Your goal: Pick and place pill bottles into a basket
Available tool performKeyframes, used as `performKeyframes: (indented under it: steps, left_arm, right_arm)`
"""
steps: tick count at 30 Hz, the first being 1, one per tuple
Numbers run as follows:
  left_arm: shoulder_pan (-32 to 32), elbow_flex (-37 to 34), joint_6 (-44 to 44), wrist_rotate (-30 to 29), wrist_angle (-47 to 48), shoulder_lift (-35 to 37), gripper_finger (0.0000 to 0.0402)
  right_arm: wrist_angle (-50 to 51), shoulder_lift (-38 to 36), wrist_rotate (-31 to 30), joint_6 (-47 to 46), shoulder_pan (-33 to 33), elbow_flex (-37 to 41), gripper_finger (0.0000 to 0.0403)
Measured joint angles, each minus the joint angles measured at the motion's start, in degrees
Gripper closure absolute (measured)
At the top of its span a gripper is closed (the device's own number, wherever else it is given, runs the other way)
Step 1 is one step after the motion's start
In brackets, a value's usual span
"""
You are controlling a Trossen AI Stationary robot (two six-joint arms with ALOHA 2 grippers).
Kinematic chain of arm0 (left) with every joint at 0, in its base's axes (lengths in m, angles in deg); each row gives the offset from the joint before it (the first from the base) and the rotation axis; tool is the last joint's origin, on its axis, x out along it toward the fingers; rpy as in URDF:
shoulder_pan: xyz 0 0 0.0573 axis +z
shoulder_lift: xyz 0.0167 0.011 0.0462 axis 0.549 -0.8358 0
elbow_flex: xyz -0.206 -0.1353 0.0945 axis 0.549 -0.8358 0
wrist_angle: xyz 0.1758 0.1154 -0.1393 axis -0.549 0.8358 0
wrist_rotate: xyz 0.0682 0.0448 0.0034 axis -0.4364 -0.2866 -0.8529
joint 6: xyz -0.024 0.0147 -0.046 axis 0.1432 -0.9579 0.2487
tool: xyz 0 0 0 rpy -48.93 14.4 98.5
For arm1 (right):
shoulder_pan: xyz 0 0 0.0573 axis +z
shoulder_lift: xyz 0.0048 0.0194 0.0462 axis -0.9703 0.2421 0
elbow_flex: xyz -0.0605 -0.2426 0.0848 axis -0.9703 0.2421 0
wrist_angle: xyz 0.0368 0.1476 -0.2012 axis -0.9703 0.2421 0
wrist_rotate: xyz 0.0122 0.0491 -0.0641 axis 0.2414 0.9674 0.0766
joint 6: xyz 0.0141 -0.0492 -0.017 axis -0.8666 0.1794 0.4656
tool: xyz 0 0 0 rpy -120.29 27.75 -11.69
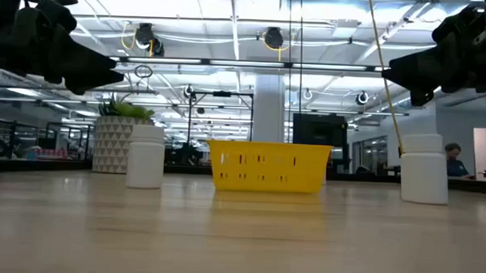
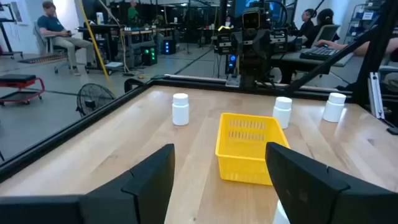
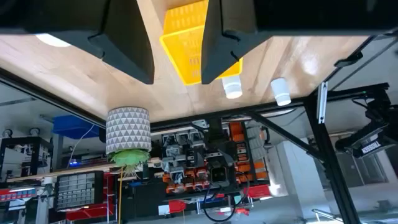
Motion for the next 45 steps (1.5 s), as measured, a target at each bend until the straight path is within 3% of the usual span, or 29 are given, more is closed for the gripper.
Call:
performKeyframes:
  steps: [23, 30, 34, 38, 45]
  left_arm:
    - [0.0, 0.0, -0.1, 0.0, 0.0, 0.0, 0.0144]
    - [0.0, 0.0, -0.1, 0.0, 0.0, 0.0, 0.0144]
    - [0.0, 0.0, -0.1, 0.0, 0.0, 0.0, 0.0144]
    - [0.0, 0.0, 0.0, 0.0, 0.0, 0.0, 0.0144]
    - [0.0, 0.0, 0.3, 0.0, -0.4, 0.0, 0.0144]
  right_arm:
    - [-0.4, 0.0, -0.3, 0.0, 0.0, 0.0, 0.0277]
    - [-10.2, 1.3, -11.8, 2.4, 0.0, -0.6, 0.0277]
    - [-9.2, 5.2, -16.7, 6.5, -0.7, -3.9, 0.0277]
    - [-10.4, 11.4, -17.0, 7.6, -2.5, -10.3, 0.0277]
    - [-6.9, 26.5, -20.2, 12.8, -6.9, -23.0, 0.0277]
